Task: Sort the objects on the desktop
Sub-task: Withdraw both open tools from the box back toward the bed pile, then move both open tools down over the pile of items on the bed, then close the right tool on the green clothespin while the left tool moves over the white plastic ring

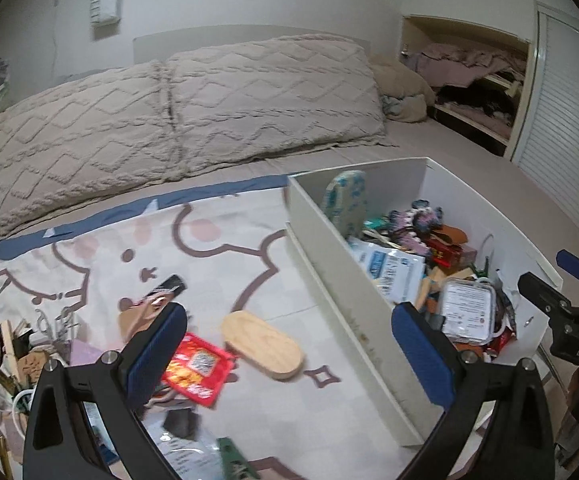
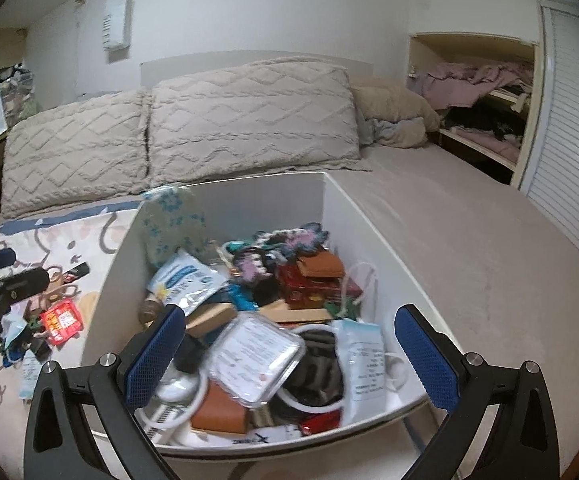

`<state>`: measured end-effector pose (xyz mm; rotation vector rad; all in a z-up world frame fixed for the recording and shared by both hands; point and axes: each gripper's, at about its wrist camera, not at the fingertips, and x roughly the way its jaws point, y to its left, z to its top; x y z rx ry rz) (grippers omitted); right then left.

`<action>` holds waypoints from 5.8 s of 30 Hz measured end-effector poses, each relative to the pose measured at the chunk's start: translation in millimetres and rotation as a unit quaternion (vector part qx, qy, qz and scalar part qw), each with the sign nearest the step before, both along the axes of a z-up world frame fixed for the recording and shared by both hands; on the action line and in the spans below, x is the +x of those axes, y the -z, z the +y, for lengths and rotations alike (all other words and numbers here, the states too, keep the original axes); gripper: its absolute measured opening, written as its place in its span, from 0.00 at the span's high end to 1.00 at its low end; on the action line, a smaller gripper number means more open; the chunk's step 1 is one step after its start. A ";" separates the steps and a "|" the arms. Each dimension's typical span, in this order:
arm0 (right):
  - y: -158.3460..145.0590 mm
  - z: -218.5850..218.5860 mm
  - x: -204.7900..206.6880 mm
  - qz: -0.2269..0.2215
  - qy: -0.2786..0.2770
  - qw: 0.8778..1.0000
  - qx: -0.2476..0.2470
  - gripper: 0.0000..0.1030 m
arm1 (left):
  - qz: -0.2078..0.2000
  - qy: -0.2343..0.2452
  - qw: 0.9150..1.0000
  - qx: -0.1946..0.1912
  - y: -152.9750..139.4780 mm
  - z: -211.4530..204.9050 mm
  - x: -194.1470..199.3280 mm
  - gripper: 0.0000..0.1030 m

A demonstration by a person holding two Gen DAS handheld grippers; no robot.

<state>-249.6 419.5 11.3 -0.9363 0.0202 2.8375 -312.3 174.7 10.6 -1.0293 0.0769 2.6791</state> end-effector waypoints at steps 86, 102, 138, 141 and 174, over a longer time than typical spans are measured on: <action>91.7 -243.4 -16.1 -0.076 -0.260 0.962 -0.024 0.00 | -0.049 -0.294 0.953 -0.045 100.6 -320.4 70.3 0.00; 122.8 -239.5 -29.1 -0.139 -0.247 0.958 -0.033 0.00 | -0.066 -0.272 0.947 -0.157 123.9 -299.4 47.1 0.00; 132.0 -225.6 -16.3 -0.135 -0.238 0.961 -0.046 0.00 | -0.129 -0.146 0.975 -0.104 142.2 -262.8 139.3 0.00; 132.2 -223.8 -13.3 -0.135 -0.237 0.961 -0.050 0.00 | -0.127 -0.121 0.980 -0.092 140.8 -257.8 147.9 0.00; 123.0 -218.1 4.5 -0.093 -0.265 0.955 -0.098 0.69 | -0.129 -0.023 0.991 0.039 129.2 -221.4 152.8 0.00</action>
